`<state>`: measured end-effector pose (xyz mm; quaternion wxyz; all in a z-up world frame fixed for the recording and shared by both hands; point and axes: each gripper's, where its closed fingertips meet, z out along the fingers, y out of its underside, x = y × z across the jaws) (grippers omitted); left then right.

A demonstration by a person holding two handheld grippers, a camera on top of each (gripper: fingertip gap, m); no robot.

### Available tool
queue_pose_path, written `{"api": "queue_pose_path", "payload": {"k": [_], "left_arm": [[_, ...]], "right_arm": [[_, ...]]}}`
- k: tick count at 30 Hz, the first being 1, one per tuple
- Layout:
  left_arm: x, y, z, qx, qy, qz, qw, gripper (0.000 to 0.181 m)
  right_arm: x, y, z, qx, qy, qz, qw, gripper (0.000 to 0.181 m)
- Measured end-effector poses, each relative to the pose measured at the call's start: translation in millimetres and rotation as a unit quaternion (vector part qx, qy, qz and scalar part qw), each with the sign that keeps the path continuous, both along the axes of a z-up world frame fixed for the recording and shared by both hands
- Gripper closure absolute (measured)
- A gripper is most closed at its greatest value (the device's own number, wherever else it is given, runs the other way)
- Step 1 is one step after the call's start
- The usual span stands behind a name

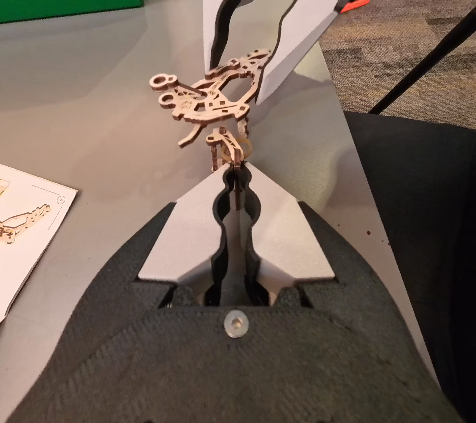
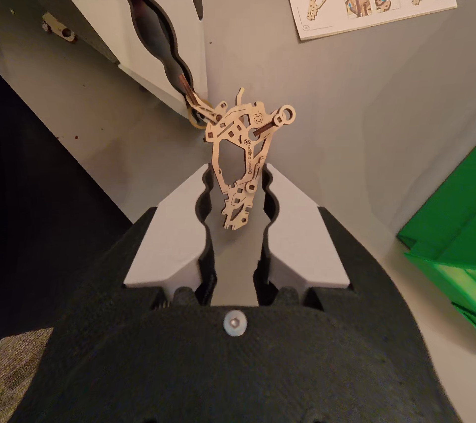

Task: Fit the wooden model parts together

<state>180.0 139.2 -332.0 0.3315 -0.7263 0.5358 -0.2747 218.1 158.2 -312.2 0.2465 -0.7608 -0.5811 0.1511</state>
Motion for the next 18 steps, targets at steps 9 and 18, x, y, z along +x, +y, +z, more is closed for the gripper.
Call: {"api": "queue_pose_path", "payload": {"k": [9, 18], "left_arm": [[0.1, 0.1, 0.1, -0.001, 0.000, 0.000, 1.000, 0.180], [0.2, 0.4, 0.2, -0.005, -0.001, 0.000, 1.000, 0.180]], "right_arm": [[-5.7, 2.8, -2.4, 0.019, -0.004, 0.000, 1.000, 0.146], [-6.5, 5.6, 1.5, 0.071, -0.029, 0.014, 0.997, 0.146]]}}
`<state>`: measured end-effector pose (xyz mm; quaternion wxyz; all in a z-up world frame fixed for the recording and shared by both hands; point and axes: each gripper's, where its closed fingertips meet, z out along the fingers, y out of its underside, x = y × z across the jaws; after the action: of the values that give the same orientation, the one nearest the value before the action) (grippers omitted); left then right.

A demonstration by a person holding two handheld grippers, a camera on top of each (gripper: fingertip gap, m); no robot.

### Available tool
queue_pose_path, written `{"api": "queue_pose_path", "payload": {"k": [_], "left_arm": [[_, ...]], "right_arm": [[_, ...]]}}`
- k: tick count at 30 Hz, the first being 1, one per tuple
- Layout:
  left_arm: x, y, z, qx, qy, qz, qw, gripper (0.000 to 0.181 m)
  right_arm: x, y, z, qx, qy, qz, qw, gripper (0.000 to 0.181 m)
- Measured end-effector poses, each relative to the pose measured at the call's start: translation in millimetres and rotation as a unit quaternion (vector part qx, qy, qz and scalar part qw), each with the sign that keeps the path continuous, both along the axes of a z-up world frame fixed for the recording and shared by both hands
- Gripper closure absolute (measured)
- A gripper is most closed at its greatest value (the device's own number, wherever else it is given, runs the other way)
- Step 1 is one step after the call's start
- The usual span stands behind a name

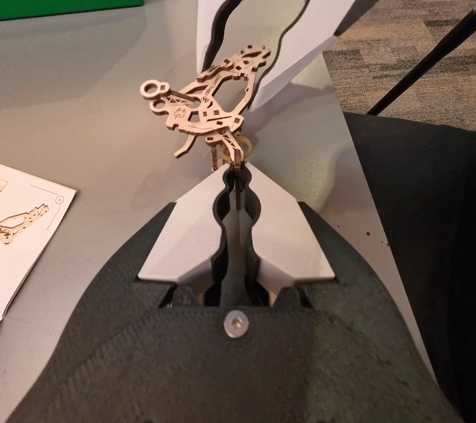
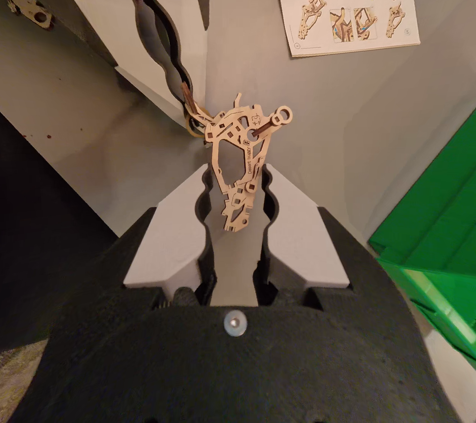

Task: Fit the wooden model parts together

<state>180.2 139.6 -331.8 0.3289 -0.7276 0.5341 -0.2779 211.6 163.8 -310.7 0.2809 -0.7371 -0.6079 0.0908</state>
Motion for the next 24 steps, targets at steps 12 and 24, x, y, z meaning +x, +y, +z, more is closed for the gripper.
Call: {"api": "queue_pose_path", "payload": {"k": [12, 24], "left_arm": [[3.4, 1.3, 5.7, 0.019, -0.013, 0.002, 1.000, 0.163], [1.4, 1.0, 3.4, 0.001, -0.013, 0.007, 1.000, 0.155]], "right_arm": [[2.1, 2.9, -5.2, 0.029, -0.053, 0.014, 0.998, 0.146], [-2.3, 3.2, -5.3, 0.027, -0.035, 0.018, 0.999, 0.146]]}}
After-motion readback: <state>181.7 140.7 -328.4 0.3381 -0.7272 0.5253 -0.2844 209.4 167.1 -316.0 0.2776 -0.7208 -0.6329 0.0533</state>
